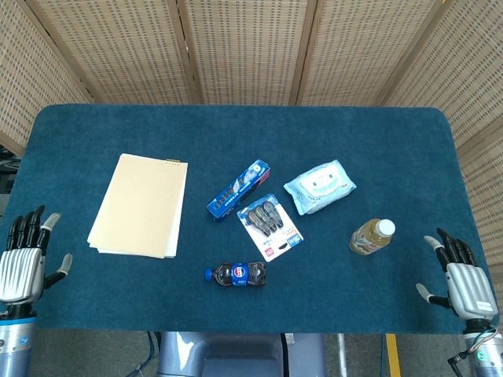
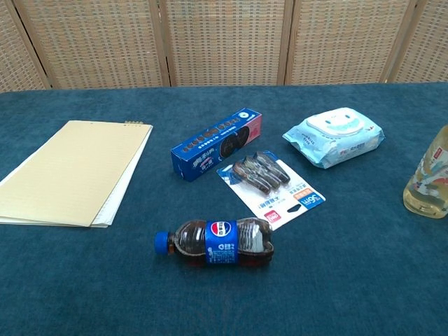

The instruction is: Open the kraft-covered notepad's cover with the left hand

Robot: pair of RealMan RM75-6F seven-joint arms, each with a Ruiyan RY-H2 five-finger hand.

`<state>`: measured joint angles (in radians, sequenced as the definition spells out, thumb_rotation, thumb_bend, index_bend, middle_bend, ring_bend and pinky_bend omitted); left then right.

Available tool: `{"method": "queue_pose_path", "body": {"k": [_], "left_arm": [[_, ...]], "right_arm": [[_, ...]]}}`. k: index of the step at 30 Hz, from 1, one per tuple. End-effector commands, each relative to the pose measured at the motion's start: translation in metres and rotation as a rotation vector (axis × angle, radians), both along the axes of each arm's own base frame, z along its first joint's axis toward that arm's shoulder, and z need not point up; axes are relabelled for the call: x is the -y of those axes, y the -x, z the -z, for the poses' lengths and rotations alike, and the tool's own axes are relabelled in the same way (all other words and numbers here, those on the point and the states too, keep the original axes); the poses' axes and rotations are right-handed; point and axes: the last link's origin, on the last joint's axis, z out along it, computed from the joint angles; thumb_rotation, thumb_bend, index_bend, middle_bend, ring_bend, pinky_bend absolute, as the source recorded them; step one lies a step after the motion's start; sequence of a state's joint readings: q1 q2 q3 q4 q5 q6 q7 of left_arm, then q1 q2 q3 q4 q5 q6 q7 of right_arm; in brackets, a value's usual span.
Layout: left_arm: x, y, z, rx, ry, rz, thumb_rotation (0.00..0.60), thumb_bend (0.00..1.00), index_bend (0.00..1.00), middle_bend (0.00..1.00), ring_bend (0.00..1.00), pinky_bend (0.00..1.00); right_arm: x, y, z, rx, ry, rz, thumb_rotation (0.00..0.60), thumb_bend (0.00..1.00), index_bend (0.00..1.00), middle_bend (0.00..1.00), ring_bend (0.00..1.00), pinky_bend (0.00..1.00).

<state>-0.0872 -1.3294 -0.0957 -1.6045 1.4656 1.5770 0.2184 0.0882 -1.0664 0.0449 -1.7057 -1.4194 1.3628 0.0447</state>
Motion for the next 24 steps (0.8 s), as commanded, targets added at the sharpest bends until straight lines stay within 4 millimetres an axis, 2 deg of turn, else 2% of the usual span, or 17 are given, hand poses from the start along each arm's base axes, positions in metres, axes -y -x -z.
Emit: {"method": "queue_pose_path", "body": {"k": [1,14,24], "left_arm": [[0.0,0.0,0.001,-0.002,0.003,-0.001,0.6,0.33,0.1,0.0,0.0,0.0],[-0.003,-0.001,0.011,-0.023,0.039,-0.008,0.6,0.33,0.09,0.0,0.0,0.0],[-0.018,0.003,0.026,-0.049,0.107,-0.032,0.6,0.33,0.09,0.0,0.0,0.0]], "right_arm": [[0.0,0.0,0.0,-0.002,0.001,-0.002,0.6,0.26,0.11,0.0,0.0,0.0],[-0.001,0.001,-0.001,-0.002,0.001,0.0,0.6,0.26,0.11,0.0,0.0,0.0],[-0.001,0.001,-0.001,-0.001,0.0,0.002,0.6,0.26,0.11,0.0,0.0,0.0]]}}
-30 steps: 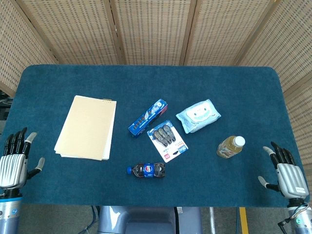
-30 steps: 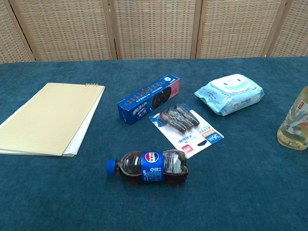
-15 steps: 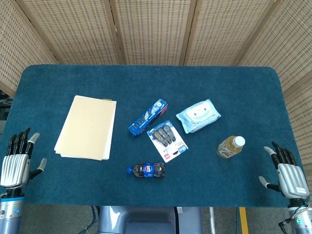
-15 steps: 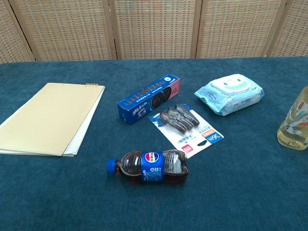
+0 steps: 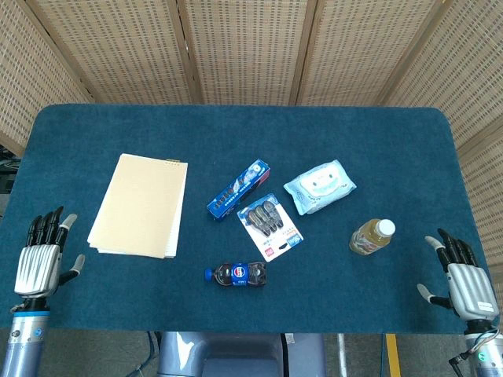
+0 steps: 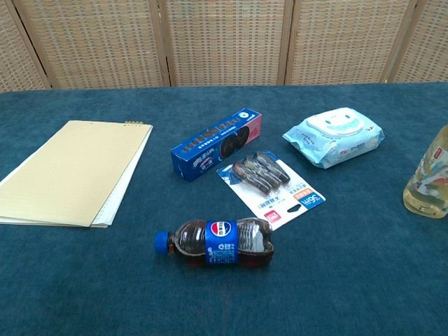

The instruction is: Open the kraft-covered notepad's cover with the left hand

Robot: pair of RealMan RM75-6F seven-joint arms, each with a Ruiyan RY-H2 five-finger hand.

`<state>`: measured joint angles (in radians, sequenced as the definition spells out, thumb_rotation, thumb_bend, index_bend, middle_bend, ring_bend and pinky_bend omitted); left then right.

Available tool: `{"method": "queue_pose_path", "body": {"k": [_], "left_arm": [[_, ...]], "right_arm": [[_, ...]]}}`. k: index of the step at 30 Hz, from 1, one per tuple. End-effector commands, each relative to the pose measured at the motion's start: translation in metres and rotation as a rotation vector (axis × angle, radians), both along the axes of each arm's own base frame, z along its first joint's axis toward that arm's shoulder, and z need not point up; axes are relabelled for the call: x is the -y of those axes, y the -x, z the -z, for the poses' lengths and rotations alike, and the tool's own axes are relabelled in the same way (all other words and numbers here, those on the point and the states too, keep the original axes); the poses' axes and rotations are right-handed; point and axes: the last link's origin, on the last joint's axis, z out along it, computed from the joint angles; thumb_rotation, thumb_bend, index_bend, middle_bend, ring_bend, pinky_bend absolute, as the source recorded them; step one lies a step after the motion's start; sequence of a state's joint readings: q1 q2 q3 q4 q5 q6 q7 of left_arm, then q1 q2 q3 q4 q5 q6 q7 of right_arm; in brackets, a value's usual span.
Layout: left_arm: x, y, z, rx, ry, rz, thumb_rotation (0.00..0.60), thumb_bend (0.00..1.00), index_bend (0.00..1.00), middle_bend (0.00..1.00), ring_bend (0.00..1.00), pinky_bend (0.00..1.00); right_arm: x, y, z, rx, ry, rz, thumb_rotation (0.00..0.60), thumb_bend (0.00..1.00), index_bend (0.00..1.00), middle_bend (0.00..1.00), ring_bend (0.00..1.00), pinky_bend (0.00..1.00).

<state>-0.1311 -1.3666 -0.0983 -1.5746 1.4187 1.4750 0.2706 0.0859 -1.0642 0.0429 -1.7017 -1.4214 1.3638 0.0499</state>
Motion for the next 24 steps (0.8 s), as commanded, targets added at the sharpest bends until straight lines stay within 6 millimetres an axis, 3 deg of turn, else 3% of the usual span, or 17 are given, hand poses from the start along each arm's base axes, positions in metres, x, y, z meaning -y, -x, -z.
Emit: {"method": "queue_pose_path", "body": {"k": [1,24], "left_arm": [[-0.007,0.002,0.008,-0.023,0.038,-0.005,0.6,0.33,0.09,0.0,0.0,0.0],[-0.043,0.004,0.053,-0.132,0.237,-0.022,0.6,0.34,0.09,0.0,0.0,0.0]], "right_arm": [[0.0,0.0,0.0,0.0,0.001,0.0,0.6,0.26,0.11,0.0,0.0,0.0],[0.001,0.0,-0.001,0.008,0.001,0.004,0.6,0.26,0.11,0.0,0.0,0.0]]}}
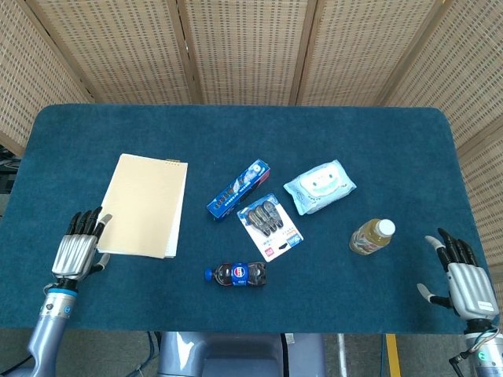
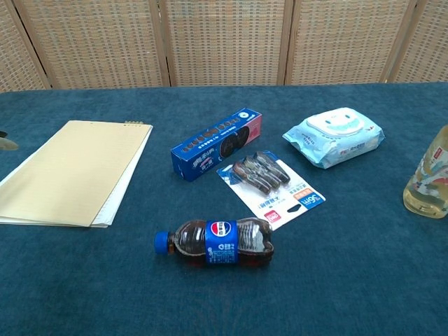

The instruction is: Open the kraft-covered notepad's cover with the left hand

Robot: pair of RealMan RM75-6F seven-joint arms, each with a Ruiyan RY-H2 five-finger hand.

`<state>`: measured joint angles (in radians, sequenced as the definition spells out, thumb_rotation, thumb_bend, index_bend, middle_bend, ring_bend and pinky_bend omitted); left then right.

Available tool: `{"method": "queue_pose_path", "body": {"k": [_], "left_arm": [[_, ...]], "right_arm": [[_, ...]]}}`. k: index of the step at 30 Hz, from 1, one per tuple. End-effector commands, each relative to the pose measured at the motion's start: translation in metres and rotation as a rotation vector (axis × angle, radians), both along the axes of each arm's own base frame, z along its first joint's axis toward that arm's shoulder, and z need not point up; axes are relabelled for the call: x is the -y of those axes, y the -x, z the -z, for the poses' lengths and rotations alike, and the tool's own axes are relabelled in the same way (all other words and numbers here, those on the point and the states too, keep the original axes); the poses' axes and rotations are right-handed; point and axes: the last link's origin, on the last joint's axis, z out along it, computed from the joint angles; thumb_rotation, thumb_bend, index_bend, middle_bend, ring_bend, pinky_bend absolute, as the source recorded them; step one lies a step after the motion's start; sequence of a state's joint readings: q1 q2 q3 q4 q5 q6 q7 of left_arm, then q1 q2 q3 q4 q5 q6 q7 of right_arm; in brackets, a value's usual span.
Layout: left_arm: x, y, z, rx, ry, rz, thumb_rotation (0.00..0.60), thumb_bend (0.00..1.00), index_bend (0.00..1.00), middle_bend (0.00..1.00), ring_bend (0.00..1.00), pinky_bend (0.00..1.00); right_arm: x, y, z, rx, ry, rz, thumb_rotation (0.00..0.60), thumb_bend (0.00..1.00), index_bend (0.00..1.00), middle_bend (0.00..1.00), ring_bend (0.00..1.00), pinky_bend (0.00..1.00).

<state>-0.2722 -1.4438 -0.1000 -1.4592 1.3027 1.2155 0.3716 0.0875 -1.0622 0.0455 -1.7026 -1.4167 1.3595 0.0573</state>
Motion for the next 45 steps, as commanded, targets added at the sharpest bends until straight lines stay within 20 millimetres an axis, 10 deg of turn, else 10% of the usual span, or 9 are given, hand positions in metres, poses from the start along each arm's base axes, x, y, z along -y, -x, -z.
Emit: {"method": "queue_pose_path", "body": {"k": [1,45], "left_arm": [[-0.004,0.0,0.004,-0.02,0.015,0.002,0.6,0.34,0.09,0.0,0.0,0.0],[-0.02,0.011,0.033,-0.067,0.081,-0.047,0.6,0.36,0.09,0.0,0.0,0.0]], "right_arm": [[0.0,0.0,0.0,0.001,0.0,0.0,0.6,0.26,0.11,0.0,0.0,0.0],[0.0,0.0,-0.001,0.005,0.007,-0.003,0.6,0.26,0.11,0.0,0.0,0.0]]}}
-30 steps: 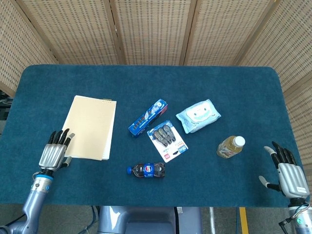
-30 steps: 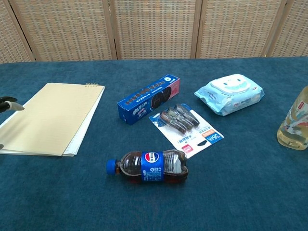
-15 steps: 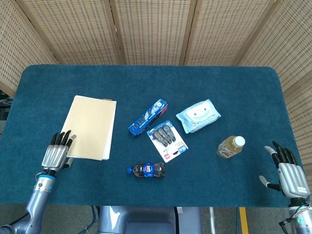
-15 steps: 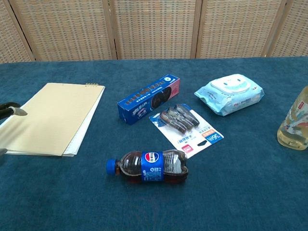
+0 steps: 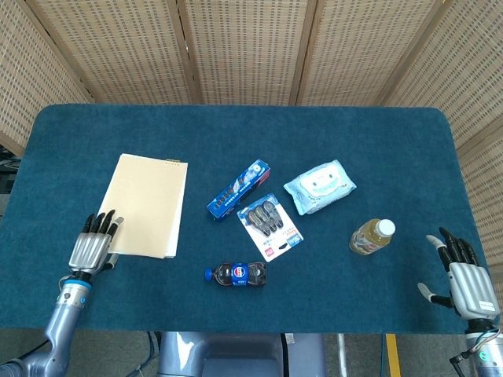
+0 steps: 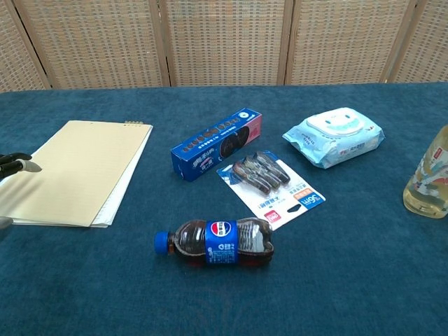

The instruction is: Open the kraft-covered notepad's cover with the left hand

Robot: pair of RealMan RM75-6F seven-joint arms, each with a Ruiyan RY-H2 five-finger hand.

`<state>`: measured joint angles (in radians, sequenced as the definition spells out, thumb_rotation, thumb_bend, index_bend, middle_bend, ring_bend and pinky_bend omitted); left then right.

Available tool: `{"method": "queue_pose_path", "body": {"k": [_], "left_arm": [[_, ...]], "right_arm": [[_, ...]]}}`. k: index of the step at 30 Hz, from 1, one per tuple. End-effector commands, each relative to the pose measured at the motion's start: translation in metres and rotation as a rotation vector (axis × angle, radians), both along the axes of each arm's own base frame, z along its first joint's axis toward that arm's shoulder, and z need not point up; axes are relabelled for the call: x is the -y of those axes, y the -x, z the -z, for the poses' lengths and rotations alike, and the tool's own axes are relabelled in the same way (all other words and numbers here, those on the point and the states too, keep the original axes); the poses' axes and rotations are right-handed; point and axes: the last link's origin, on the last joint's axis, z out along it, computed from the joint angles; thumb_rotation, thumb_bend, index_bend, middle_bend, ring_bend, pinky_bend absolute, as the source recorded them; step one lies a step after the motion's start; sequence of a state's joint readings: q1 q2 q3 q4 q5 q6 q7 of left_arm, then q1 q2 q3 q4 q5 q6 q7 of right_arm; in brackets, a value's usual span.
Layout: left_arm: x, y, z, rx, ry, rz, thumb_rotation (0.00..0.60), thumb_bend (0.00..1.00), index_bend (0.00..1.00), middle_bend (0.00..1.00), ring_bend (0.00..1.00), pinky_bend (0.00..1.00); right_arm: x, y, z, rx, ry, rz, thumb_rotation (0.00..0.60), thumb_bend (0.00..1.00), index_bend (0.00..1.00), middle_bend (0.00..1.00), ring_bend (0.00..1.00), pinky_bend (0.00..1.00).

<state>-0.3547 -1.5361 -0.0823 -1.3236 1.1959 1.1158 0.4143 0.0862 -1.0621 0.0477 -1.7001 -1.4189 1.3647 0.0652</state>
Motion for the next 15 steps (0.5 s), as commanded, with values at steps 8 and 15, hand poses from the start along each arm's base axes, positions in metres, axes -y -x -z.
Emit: {"method": "queue_pose_path", "body": {"k": [8,15], "left_arm": [[-0.0042,0.0013,0.0016,-0.007,-0.005,-0.005,0.6,0.36,0.09,0.0,0.0,0.0],[-0.0063,0.0022,0.0039,-0.017,0.004,-0.01,0.6,0.36,0.09,0.0,0.0,0.0]], "right_arm": [[0.0,0.0,-0.0001,0.0,0.0,0.0,0.6,0.26,0.11,0.0,0.0,0.0],[-0.0001,0.0,-0.0003,0.001,0.001,0.0,0.6,0.26,0.11,0.0,0.0,0.0]]}}
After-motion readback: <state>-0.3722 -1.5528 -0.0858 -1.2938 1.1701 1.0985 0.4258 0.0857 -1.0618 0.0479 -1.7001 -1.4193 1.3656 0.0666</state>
